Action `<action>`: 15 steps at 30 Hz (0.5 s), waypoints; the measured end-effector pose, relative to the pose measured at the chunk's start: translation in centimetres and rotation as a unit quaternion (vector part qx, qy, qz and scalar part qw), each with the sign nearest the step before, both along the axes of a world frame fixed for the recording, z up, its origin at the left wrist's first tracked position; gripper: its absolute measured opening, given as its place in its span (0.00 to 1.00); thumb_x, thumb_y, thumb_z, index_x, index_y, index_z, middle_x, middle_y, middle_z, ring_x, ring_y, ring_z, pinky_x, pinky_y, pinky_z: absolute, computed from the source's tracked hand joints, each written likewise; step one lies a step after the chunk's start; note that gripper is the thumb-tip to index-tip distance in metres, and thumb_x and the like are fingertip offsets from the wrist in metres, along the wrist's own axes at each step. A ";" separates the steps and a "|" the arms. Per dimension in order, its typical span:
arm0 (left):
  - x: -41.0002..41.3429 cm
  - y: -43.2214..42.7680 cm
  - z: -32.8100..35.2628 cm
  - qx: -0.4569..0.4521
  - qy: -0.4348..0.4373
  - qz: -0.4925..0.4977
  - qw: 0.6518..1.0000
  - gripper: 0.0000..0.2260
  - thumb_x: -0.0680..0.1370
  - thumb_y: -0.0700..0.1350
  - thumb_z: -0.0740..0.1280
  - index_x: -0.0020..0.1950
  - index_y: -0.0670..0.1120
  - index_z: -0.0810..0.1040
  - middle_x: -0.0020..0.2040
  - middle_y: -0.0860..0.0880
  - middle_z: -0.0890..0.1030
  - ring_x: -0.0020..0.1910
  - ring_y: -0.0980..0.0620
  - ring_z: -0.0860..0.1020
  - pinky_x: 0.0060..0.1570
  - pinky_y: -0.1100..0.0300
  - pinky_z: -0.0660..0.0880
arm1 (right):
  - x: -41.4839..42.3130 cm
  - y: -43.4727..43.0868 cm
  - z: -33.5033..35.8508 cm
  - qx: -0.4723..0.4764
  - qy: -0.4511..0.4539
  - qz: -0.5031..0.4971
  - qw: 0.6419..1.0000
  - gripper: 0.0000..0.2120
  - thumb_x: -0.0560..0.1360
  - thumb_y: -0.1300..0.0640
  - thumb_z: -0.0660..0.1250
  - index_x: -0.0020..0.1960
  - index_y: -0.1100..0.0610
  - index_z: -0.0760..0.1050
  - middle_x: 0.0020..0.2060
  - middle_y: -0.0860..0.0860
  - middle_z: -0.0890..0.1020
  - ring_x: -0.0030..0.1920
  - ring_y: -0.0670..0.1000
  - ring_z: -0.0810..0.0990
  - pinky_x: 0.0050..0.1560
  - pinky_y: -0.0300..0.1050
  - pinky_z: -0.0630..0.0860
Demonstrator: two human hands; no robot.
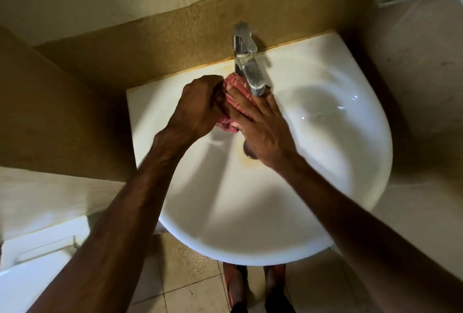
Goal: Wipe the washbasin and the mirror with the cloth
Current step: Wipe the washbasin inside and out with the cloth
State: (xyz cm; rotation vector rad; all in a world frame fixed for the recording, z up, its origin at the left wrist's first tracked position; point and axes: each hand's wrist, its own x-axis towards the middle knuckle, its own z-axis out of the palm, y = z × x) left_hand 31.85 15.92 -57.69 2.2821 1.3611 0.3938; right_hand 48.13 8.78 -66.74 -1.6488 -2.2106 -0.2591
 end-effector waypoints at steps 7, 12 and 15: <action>1.5 -4.0 -2.0 -0.002 0.006 0.012 1.000 0.26 0.67 0.37 0.58 0.65 0.41 0.76 0.68 0.42 0.76 0.68 0.42 0.72 0.68 0.57 0.68 | 10.1 2.0 2.4 -0.035 -0.006 0.058 0.998 0.19 0.84 0.59 0.61 0.74 0.55 0.73 0.75 0.55 0.73 0.76 0.61 0.71 0.77 0.58 0.66; 2.1 -5.4 -2.0 0.000 0.031 0.017 0.999 0.28 0.71 0.32 0.64 0.72 0.41 0.70 0.78 0.42 0.65 0.78 0.43 0.61 0.72 0.51 0.70 | 18.9 2.1 3.0 0.036 0.006 -0.082 0.996 0.20 0.87 0.56 0.58 0.77 0.59 0.71 0.76 0.60 0.73 0.77 0.61 0.71 0.80 0.55 0.64; 2.6 -5.3 -1.7 -0.009 0.042 0.030 0.999 0.29 0.71 0.32 0.64 0.73 0.42 0.70 0.78 0.43 0.65 0.78 0.43 0.62 0.71 0.51 0.70 | 18.7 1.8 2.8 0.058 0.054 -0.161 0.984 0.20 0.88 0.54 0.58 0.77 0.60 0.72 0.75 0.60 0.75 0.76 0.60 0.73 0.80 0.53 0.65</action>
